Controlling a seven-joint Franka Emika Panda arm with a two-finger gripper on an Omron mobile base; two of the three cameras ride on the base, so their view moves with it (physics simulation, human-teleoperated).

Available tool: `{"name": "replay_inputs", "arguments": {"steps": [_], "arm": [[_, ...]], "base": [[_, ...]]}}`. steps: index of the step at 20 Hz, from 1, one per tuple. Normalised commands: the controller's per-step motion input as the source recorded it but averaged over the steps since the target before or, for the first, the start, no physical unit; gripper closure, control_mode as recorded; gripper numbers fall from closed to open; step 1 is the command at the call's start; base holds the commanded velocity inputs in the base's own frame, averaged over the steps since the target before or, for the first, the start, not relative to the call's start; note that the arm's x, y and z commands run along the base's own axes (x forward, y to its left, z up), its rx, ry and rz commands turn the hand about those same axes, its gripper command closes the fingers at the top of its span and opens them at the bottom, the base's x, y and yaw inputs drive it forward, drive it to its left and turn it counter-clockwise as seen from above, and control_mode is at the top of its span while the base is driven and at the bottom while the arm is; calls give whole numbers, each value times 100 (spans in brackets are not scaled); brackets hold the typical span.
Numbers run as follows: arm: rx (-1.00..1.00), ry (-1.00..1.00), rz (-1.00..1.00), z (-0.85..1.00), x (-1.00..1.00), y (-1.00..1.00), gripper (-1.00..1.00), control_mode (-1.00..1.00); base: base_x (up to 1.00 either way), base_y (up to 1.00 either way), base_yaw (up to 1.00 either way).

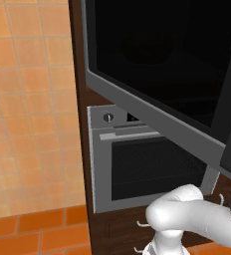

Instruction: Open the microwave, place the bowl with waffle inside the microwave, then close the microwave door and turn it on.

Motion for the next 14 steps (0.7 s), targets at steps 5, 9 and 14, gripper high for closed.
{"name": "replay_inputs", "arguments": {"steps": [5, 9, 14], "arm": [[2, 2, 0, 0, -100, 59, -100, -100], [0, 8, 0, 2, -100, 86, -100, -100], [0, 9, 2, 16, -100, 59, -100, -100]], "base": [[0, 0, 0], [0, 0, 0], [0, 0, 0]]}}
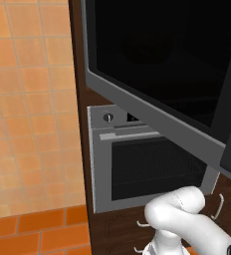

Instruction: Open the microwave, place the bowl with waffle inside the microwave, then close the microwave door and turn it on.

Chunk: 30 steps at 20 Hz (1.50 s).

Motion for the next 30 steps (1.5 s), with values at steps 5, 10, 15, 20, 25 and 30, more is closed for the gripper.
{"name": "replay_inputs", "arguments": {"steps": [5, 10, 15, 20, 25, 30], "arm": [[0, 11, 13, 26, -84, 73, -100, -100], [-1, 13, 18, 38, -75, 78, -100, -100], [-13, 7, 35, 28, -97, 59, -100, -100], [-14, 2, 27, 26, -71, 65, -100, -100], [-1, -20, -44, -24, 11, 87, -100, -100], [0, -23, -94, -16, 18, 21, -100, -100]], "base": [[0, 0, 0], [0, 0, 0], [0, 0, 0], [0, 0, 0], [0, 0, 0], [0, 0, 0]]}}
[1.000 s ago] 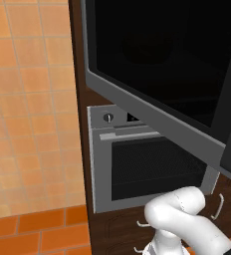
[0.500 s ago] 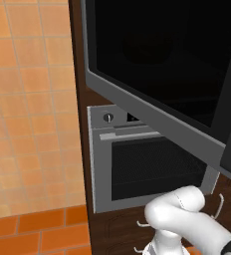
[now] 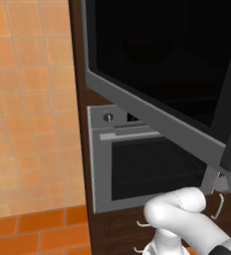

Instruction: Open the microwave, place the bowl with waffle inside the microwave, then close the microwave door and turn it on.

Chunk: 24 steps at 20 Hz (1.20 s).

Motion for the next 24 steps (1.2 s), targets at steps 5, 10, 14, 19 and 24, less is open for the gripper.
{"name": "replay_inputs", "arguments": {"steps": [5, 10, 14, 19, 24], "arm": [[0, -22, -83, 4, 52, 37, -100, -100], [0, -17, -68, 24, 90, 37, -100, -100], [0, -10, -52, 15, 100, -2, -100, -100], [0, -15, -41, 0, 100, -37, -100, -100], [0, -16, -24, 0, 100, -73, -100, -100]], "base": [[0, 0, 0], [0, 0, 0], [0, 0, 0], [0, 0, 0], [0, 0, 0]]}}
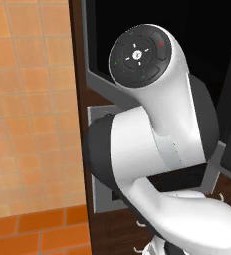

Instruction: Open the microwave, place the bowl with waffle inside the microwave, then close the microwave door and turn it on.

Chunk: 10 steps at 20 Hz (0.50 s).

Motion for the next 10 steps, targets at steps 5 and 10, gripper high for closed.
{"name": "replay_inputs", "arguments": {"steps": [5, 10], "arm": [[0, -16, -10, 0, 89, -97, -100, -100], [0, -20, -1, 1, 75, -84, -100, -100]], "base": [[0, 0, 0], [0, 0, 0]]}}
